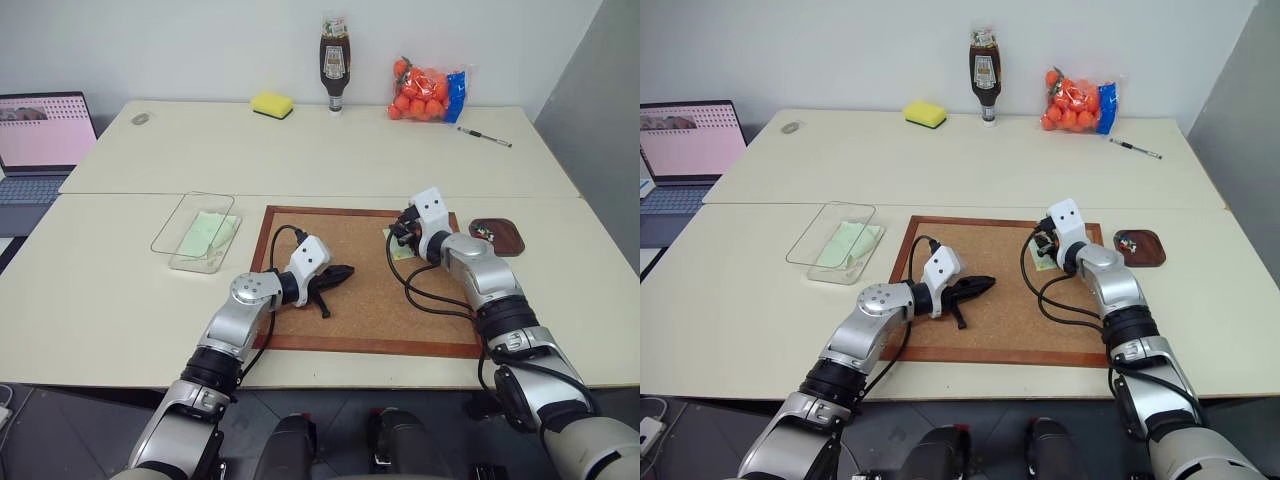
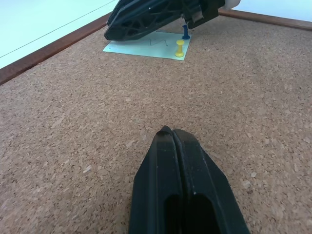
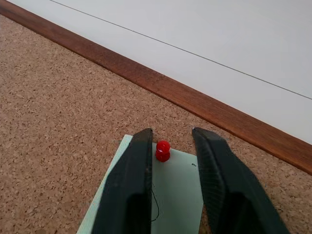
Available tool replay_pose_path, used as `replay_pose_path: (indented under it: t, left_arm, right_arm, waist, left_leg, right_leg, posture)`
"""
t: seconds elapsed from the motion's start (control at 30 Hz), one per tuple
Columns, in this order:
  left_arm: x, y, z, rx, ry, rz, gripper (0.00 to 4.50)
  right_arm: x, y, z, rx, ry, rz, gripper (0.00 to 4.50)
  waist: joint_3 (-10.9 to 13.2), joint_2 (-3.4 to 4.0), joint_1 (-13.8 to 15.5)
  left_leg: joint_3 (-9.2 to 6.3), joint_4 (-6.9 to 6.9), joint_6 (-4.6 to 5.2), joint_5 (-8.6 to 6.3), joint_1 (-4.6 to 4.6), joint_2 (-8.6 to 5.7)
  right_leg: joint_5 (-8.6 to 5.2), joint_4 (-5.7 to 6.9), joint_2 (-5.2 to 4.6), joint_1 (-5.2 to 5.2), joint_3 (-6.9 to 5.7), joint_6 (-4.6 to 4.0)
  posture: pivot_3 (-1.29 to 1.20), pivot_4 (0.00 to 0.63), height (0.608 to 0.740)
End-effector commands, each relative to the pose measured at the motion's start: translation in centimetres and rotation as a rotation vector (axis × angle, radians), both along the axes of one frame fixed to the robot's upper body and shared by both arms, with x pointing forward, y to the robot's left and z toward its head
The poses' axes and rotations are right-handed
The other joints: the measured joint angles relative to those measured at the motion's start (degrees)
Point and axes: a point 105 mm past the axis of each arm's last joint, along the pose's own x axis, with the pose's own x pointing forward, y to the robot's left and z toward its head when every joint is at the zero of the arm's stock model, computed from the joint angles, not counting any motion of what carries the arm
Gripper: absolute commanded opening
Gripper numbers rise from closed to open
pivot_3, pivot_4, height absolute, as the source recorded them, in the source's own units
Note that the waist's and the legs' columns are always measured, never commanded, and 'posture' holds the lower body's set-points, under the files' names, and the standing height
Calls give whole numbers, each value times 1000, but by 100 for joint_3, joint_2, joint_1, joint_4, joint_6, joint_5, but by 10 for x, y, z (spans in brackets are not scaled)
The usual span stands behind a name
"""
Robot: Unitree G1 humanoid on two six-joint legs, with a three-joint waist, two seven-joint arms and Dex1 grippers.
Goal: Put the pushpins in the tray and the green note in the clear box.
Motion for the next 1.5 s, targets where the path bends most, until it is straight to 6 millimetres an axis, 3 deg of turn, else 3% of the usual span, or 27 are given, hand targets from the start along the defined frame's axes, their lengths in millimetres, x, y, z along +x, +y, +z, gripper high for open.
replay_pose_path:
  t: [0.03,0.1,0.5,0.87,1.27,1.5]
  left_arm:
    - [-3,2,-8,15,23,5,0]
    - [-3,1,-8,14,24,5,0]
    - [-5,0,-13,18,39,2,0]
    - [-7,-3,-16,19,47,-7,0]
    - [-8,-3,-16,11,48,-2,0]
    - [-6,-6,-16,15,43,-12,0]
  right_arm:
    - [6,-2,22,5,-69,-7,360]
    - [7,-1,25,8,-76,-5,50]
    - [1,7,53,105,-163,10,50]
    - [-8,9,59,111,-187,17,50]
    - [-36,-75,72,46,-259,-224,50]
    - [-38,-144,50,-63,-182,-472,50]
  waist:
    - [0,0,-1]
    - [0,0,-1]
    - [0,0,0]
    - [-1,1,2]
    - [-3,5,15]
    - [-7,11,11]
  left_leg:
    - [0,0,0,0,0,0]
    - [-1,1,0,0,0,0]
    - [-1,0,0,0,-8,0]
    - [0,-1,0,0,-7,0]
    - [-1,-3,0,0,-14,-3]
    - [1,-1,0,0,-10,-3]
  right_leg:
    - [0,0,0,0,0,0]
    - [0,1,0,0,1,-1]
    - [2,0,0,-6,2,-3]
    - [2,-2,0,-7,2,-2]
    - [0,-12,-1,-7,2,-1]
    - [1,-9,2,-5,-6,0]
  posture:
    - [0,150,740]
    - [0,150,740]
    - [0,150,740]
    - [0,150,740]
    - [0,150,740]
    - [0,150,740]
